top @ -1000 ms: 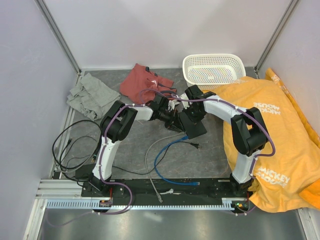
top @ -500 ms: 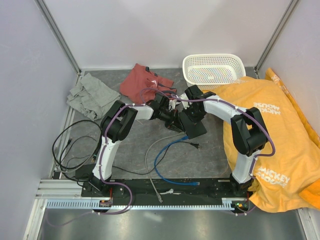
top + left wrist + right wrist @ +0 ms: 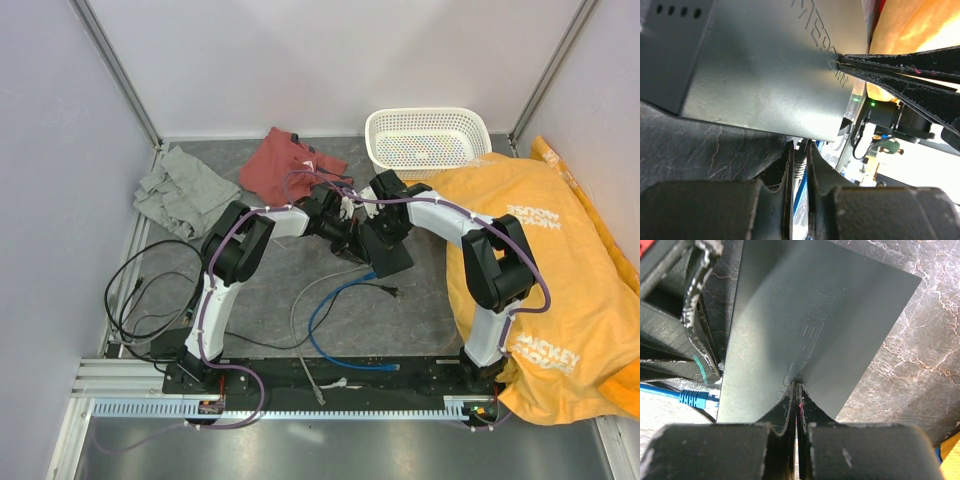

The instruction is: Pull the plug from the switch port

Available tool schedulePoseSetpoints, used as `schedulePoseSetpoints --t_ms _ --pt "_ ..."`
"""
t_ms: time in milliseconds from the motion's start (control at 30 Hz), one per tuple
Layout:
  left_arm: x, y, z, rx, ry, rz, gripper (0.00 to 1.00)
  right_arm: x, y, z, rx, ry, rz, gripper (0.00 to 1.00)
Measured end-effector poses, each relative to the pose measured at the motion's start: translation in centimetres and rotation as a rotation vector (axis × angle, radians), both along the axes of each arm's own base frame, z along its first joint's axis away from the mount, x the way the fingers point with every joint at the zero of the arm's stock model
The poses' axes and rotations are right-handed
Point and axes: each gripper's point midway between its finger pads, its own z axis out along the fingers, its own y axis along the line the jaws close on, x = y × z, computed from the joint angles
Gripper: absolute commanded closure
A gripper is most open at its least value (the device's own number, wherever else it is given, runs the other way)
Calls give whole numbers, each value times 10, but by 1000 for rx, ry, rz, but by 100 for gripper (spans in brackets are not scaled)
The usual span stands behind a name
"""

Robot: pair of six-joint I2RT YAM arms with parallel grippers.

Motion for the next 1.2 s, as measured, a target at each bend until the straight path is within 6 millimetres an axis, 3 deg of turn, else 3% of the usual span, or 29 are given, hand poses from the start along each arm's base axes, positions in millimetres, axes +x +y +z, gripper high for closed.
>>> schedulePoseSetpoints --t_ms 667,1000,1200 --pt "-1 5 1 19 -152 -47 98 0 1 1 -17 -14 17 100" --pt "-28 86 -3 106 -48 16 98 0 1 1 -16 -22 24 100" --pt "-29 91 -3 109 -55 11 98 -1 2 1 -23 -25 30 100"
